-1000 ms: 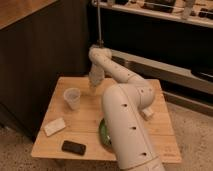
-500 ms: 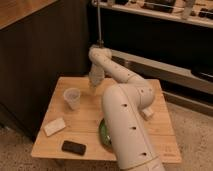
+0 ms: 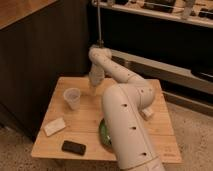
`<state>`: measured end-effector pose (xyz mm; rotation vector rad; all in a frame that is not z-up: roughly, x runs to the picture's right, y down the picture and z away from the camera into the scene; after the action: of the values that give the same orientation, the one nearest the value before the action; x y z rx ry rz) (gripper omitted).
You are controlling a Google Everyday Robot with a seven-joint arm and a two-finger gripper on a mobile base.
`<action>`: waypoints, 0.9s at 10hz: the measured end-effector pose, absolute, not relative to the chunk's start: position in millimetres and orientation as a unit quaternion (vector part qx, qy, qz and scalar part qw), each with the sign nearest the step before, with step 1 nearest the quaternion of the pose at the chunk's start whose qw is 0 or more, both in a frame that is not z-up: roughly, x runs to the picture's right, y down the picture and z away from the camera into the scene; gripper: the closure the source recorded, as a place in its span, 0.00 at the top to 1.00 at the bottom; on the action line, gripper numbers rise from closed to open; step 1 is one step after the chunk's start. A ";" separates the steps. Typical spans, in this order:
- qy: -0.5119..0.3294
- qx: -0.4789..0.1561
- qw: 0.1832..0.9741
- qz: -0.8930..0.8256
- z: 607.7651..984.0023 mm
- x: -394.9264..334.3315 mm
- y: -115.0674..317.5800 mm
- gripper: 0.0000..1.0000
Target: Place the white sponge in the ceramic cup
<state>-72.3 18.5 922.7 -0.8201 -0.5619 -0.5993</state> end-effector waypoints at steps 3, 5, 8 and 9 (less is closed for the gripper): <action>-0.265 -0.387 0.836 -0.283 922.7 -72.3 18.6 0.30; -0.268 -0.385 0.834 -0.290 918.4 -73.3 17.1 0.18; -0.278 -0.374 0.827 -0.315 894.1 -76.7 2.3 0.07; -0.281 -0.370 0.824 -0.323 887.6 -78.0 -2.7 0.07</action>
<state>-78.0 -2.7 887.6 -0.7877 -0.5973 -0.6875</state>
